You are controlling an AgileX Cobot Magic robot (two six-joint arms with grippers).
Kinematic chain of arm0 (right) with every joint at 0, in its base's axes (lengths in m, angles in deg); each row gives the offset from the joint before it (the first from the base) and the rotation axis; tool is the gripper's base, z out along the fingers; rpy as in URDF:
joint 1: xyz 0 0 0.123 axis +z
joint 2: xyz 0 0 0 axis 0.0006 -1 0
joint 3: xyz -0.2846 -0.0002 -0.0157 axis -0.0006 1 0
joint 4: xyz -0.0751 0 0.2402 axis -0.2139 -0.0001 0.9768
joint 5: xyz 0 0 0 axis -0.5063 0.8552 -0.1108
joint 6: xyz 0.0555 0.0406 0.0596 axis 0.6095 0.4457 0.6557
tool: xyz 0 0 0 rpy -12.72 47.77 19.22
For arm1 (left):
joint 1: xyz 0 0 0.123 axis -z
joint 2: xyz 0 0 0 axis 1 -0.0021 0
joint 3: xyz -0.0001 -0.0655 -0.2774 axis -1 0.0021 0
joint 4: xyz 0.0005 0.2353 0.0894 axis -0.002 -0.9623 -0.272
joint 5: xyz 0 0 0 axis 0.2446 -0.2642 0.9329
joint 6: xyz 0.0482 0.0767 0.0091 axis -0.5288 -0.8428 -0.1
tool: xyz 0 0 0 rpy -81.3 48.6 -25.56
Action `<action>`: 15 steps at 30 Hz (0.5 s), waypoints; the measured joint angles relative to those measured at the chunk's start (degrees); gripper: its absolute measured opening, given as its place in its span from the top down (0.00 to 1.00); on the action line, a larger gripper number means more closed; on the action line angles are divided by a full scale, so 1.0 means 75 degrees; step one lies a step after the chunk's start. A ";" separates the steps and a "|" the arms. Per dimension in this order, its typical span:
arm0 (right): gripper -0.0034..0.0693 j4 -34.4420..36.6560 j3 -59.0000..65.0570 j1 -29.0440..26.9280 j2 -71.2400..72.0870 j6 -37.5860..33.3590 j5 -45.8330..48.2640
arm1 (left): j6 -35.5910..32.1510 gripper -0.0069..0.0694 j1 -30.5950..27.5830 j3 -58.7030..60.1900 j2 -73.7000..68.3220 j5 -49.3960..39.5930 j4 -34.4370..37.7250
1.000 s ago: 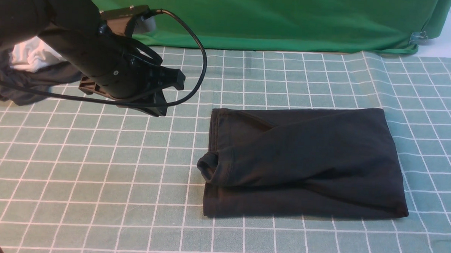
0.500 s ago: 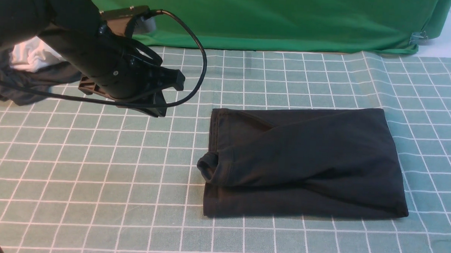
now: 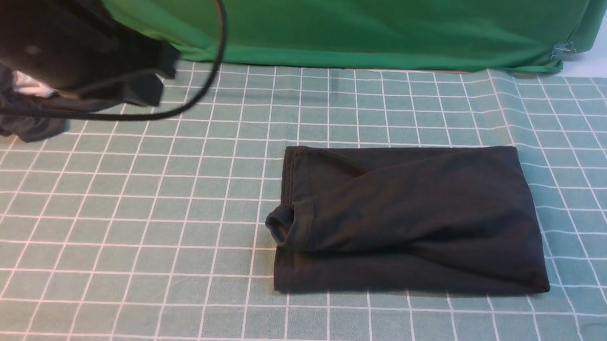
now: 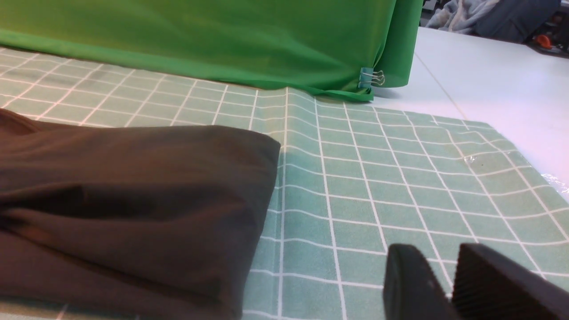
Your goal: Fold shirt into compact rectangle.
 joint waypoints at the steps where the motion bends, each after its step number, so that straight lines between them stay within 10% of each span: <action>1: 0.72 0.0009 0.0000 0.0000 0.0000 0.0000 0.0000 | 0.0000 0.89 0.0000 0.0082 0.0425 0.0016 0.0000; 15: 0.67 0.0017 0.0000 0.0000 0.0000 0.0009 -0.0008 | 0.0355 0.89 0.0000 0.4757 0.5729 0.2287 0.1076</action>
